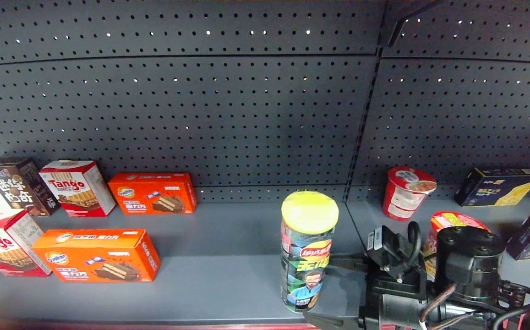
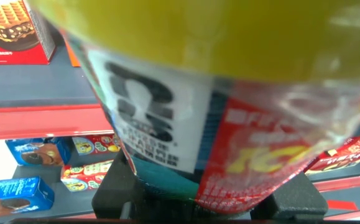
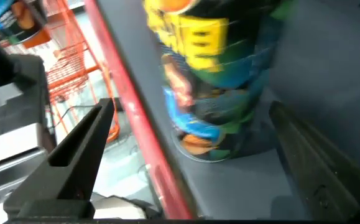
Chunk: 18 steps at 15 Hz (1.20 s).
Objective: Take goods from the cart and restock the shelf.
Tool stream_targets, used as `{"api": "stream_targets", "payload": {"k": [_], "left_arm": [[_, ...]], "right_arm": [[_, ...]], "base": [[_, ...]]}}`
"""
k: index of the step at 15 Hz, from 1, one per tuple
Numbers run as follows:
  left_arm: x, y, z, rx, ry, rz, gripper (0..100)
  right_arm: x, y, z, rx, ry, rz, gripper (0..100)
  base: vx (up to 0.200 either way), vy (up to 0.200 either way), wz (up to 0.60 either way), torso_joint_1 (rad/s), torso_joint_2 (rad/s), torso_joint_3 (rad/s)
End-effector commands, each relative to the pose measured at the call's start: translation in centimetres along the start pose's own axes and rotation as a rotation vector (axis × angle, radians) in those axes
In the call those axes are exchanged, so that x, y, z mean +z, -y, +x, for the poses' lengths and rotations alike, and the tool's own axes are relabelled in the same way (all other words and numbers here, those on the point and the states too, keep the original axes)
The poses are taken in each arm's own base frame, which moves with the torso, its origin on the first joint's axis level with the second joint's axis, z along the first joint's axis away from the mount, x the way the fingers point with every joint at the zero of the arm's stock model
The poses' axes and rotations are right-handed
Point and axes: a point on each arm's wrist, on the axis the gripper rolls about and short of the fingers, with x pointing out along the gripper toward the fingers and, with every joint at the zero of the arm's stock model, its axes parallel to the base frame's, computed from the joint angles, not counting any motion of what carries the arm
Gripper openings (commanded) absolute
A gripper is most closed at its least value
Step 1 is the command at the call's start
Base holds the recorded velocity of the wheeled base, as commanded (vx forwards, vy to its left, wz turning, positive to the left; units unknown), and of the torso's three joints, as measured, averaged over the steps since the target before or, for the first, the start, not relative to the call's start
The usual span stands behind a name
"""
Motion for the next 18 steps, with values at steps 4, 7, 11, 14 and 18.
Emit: {"api": "stream_targets", "payload": {"k": [4,7,11,14,18], "left_arm": [[0.0,0.0,0.0,0.000,-0.001,0.000,0],[0.0,0.0,0.0,0.000,-0.001,0.000,0],[0.0,0.0,0.0,0.004,0.001,0.003,0],[0.0,0.0,0.0,0.000,0.000,0.009,0],[0.9,0.2,-0.4,-0.015,0.038,0.049,0]], "right_arm": [[0.1,-1.2,-0.3,0.036,0.001,-0.009,100],[-0.1,-1.1,-0.6,0.025,-0.006,-0.003,100],[1.4,0.0,-2.2,-0.043,0.063,-0.013,100],[3.8,-1.1,-4.9,-0.062,0.143,-0.042,100],[7.3,-3.8,-10.0,-0.069,0.154,-0.055,100]], "base": [[0.000,0.000,0.00,0.000,0.00,0.000],[0.000,0.000,0.00,0.000,0.00,0.000],[0.000,0.000,0.00,0.000,0.00,0.000],[0.000,0.000,0.00,0.000,0.00,0.000],[0.000,0.000,0.00,0.000,0.00,0.000]]}}
